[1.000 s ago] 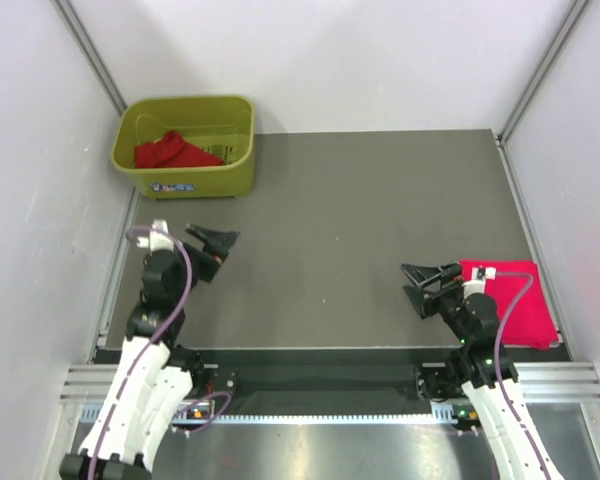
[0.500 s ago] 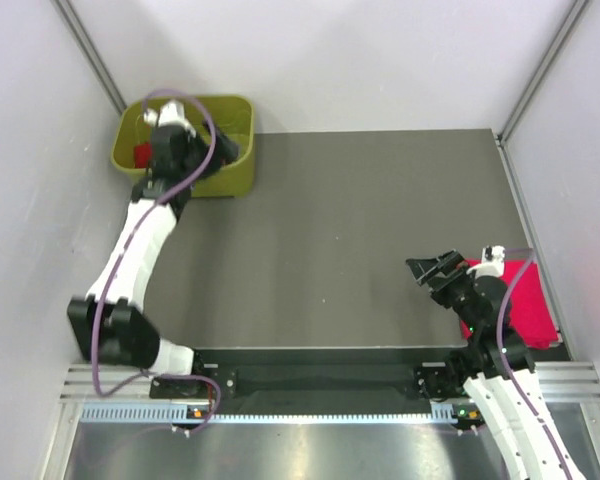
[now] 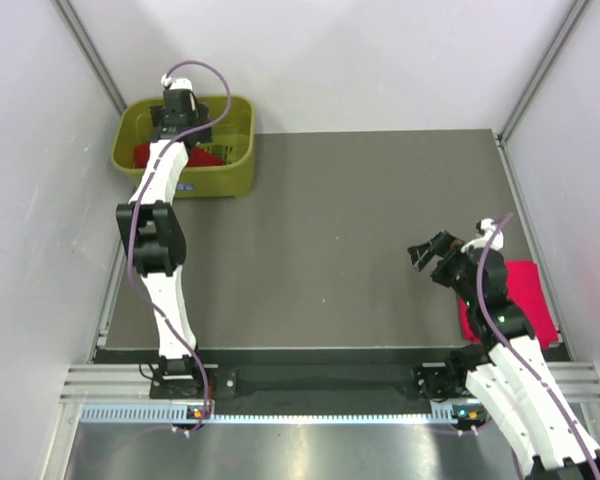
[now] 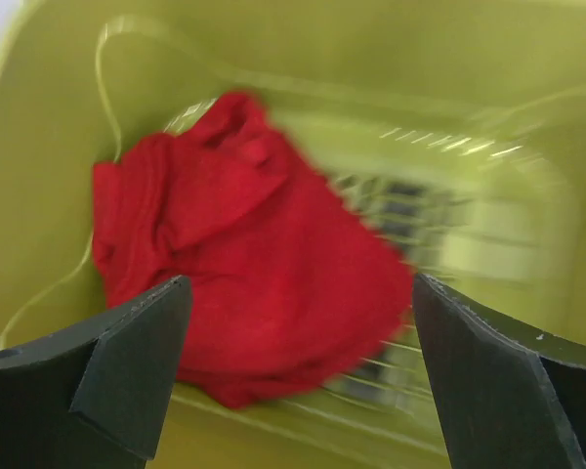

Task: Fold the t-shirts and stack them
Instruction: Grab the tshirt from the pile

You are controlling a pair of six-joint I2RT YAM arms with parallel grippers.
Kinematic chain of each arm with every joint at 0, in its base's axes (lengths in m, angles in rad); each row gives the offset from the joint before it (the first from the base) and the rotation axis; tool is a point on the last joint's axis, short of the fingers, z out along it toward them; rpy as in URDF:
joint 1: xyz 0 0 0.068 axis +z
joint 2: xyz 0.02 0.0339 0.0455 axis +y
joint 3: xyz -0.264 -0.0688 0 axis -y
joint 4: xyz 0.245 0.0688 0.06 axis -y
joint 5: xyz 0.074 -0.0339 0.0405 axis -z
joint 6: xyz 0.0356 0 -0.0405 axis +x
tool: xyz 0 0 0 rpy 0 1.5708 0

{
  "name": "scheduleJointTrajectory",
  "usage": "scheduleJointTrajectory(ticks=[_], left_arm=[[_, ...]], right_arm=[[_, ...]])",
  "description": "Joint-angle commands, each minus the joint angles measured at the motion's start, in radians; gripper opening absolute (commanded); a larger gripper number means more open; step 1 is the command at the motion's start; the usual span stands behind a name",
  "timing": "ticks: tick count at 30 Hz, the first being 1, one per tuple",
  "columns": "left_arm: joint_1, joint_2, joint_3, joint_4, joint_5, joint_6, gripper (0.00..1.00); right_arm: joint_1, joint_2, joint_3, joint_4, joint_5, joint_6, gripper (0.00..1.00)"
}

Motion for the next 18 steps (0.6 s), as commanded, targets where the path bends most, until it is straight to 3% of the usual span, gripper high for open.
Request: scheduleJointTrajectory(ticks=[1,14,18], left_arm=[[0.029,0.066,0.046,0.101,-0.117,0.125,0.98],[0.092,0.327,0.112,0.212,-0.096,-0.033,0.98],[0.108,0.370,0.119,0.223,-0.030,-0.064,0.85]], right_arm=[[0.005,0.083,0.094,0.067,0.072,-0.065,1.00],[-0.011,0.494,0.236,0.185,0.036,-0.007,0.99],[-0.012,0.543,0.266,0.197,0.010,0.013,1.00]])
